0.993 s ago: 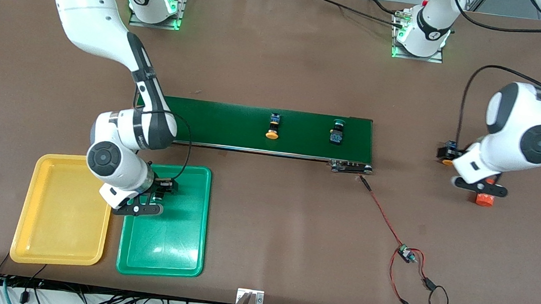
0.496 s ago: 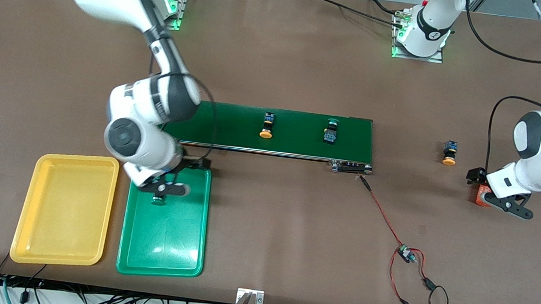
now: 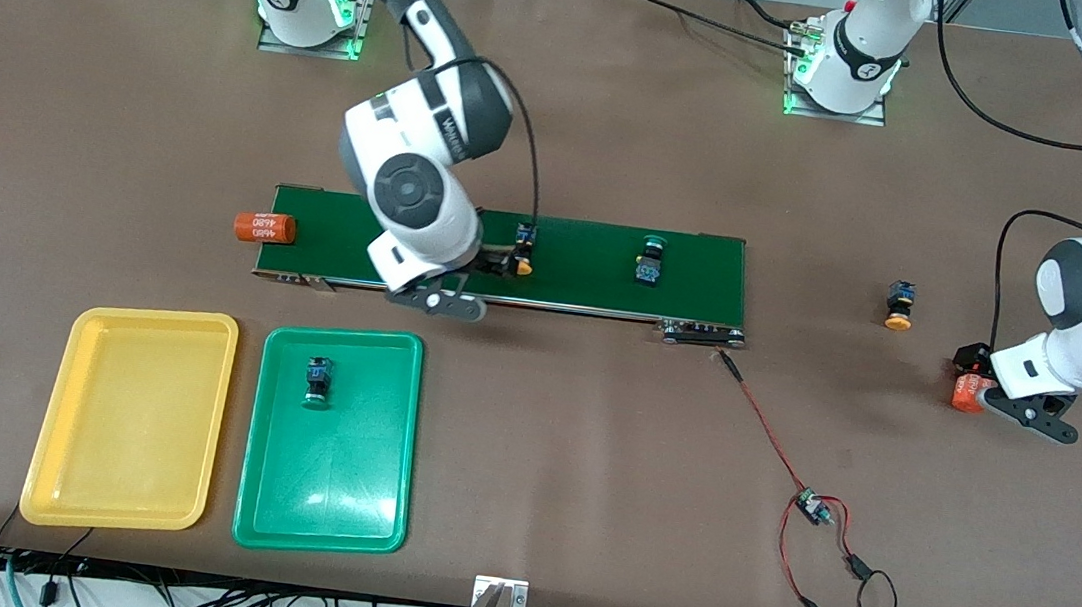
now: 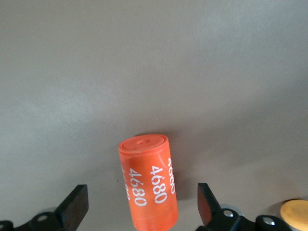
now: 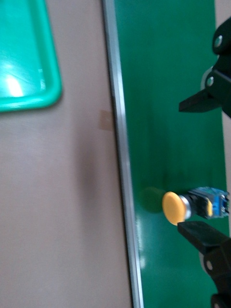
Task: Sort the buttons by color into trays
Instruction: 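Grasp the yellow button and the orange cylinder with the right and left grippers, then place the yellow button in the yellow tray with the right gripper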
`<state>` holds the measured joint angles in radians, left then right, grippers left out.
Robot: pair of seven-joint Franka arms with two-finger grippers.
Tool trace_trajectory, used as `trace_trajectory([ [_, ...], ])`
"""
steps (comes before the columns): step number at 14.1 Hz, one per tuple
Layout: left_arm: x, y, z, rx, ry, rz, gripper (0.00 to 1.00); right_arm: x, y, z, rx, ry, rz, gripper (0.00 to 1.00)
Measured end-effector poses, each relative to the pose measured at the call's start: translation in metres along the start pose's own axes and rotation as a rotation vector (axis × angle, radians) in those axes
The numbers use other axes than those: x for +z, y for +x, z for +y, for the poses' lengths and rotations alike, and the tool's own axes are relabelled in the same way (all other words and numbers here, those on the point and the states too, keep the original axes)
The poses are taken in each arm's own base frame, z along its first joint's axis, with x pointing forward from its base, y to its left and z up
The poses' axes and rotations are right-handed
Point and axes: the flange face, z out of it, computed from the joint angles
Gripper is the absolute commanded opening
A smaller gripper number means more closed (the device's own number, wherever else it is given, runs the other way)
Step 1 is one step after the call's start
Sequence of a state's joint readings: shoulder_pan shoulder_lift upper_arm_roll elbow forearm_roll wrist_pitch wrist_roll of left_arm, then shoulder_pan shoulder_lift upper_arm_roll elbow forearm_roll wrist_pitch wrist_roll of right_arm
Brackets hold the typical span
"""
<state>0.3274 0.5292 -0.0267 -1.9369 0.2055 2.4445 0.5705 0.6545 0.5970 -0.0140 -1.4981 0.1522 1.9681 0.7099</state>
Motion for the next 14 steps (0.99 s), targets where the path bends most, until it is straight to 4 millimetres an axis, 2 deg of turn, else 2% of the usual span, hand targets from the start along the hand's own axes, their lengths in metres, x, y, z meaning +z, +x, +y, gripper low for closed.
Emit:
trace_trajectory([
  [1, 0.009, -0.002, 0.000, -0.002, -0.008, -0.011, 0.74, 0.009, -0.009, -0.006, 0.007, -0.008, -0.003, 1.00],
  [3, 0.023, -0.004, 0.002, -0.002, -0.022, -0.029, 0.31, 0.023, -0.021, -0.013, 0.015, -0.017, -0.006, 1.00],
  [4, 0.026, -0.005, 0.003, -0.002, -0.025, -0.032, 0.24, 0.026, -0.025, -0.014, 0.016, -0.019, -0.006, 1.00],
  [5, 0.026, -0.005, 0.003, -0.002, -0.026, -0.034, 0.21, 0.027, -0.027, -0.014, 0.017, -0.021, -0.006, 1.00],
  [8, 0.018, 0.000, 0.007, 0.010, -0.043, -0.063, 0.21, 0.032, -0.030, -0.013, 0.016, -0.013, 0.006, 1.00],
  [9, 0.006, 0.005, 0.014, 0.023, -0.053, -0.084, 0.21, 0.038, -0.031, -0.013, 0.015, -0.009, 0.013, 1.00],
  [11, -0.029, 0.021, 0.040, 0.025, -0.072, -0.125, 0.22, 0.053, -0.037, -0.012, 0.011, -0.010, 0.017, 0.97],
  [12, -0.050, 0.030, 0.059, 0.003, -0.080, -0.144, 0.22, 0.059, -0.040, -0.011, 0.010, -0.015, 0.014, 0.81],
  [13, -0.068, 0.038, 0.080, -0.029, -0.092, -0.161, 0.22, 0.063, -0.041, -0.010, 0.010, -0.018, 0.012, 0.50],
  [14, -0.083, 0.046, 0.103, -0.072, -0.111, -0.178, 0.22, 0.065, -0.041, -0.008, 0.012, -0.022, 0.010, 0.36],
])
